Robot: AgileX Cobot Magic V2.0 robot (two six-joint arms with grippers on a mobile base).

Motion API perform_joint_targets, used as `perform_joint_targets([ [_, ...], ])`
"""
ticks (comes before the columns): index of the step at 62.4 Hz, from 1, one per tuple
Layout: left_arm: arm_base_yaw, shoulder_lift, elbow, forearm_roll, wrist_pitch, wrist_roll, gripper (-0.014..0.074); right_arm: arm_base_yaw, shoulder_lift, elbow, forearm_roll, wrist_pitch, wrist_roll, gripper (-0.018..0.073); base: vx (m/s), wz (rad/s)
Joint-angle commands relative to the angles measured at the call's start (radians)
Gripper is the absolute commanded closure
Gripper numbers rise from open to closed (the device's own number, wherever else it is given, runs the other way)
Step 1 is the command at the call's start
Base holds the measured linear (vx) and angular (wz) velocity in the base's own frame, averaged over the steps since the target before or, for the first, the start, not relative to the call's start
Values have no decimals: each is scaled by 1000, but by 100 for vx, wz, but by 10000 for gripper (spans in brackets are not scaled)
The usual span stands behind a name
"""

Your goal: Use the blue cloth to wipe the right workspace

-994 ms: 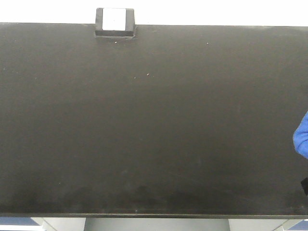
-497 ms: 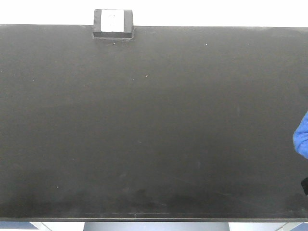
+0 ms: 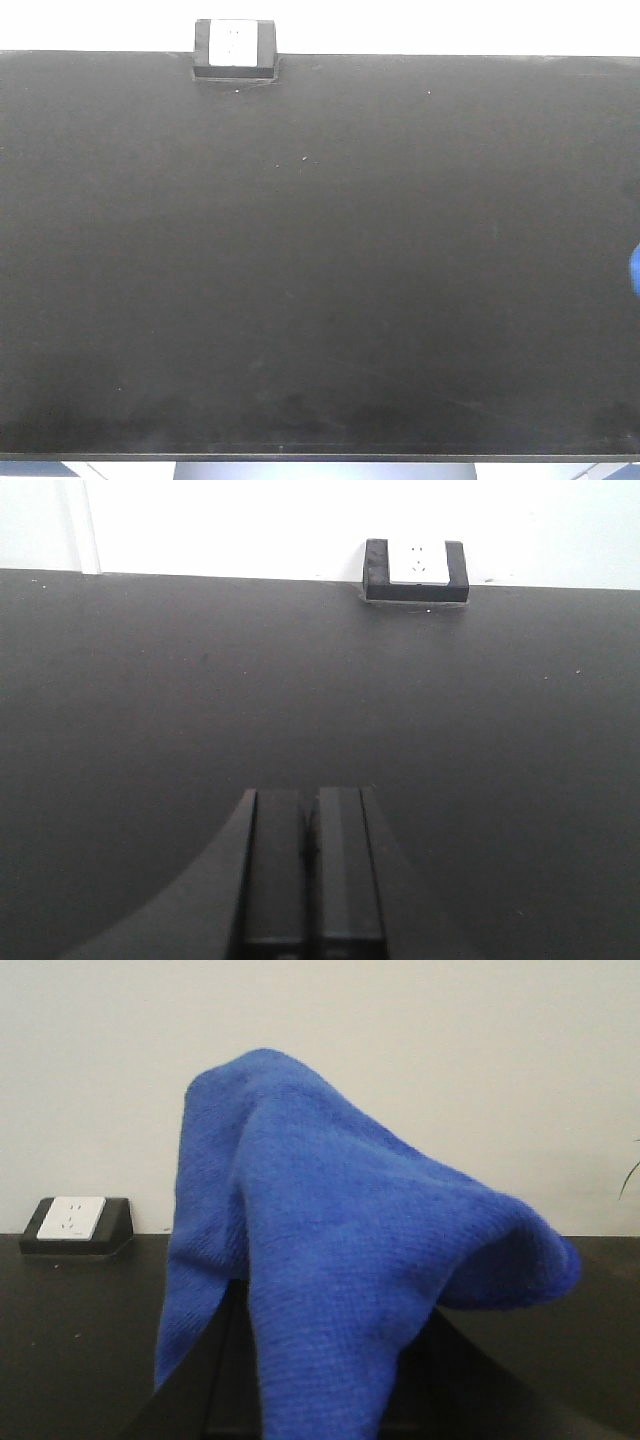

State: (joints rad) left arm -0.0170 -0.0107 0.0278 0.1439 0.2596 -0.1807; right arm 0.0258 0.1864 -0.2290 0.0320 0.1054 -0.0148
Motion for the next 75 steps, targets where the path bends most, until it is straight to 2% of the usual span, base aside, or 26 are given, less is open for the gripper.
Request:
perform_joint_targets([
  [1, -5, -16, 30, 1, -81, -8, 602, 1, 83, -141, -21, 79, -38, 559, 0, 0],
  [14, -5, -16, 30, 1, -81, -8, 602, 1, 356, -365, -32, 401, -115, 559, 0, 0],
  [24, -5, -16, 30, 1, -81, -8, 602, 1, 555, -439, -32, 523, -131, 559, 0, 0],
  [38, -5, -16, 30, 1, -81, -8, 602, 1, 738, -439, -18, 485, -130, 559, 0, 0],
  [60, -5, -16, 30, 1, -81, -8, 602, 1, 1082, -439, -17, 242, -130, 559, 0, 0],
  [75, -5, -16, 30, 1, -81, -8, 602, 1, 1313, -439, -10, 124, -130, 559, 0, 0],
])
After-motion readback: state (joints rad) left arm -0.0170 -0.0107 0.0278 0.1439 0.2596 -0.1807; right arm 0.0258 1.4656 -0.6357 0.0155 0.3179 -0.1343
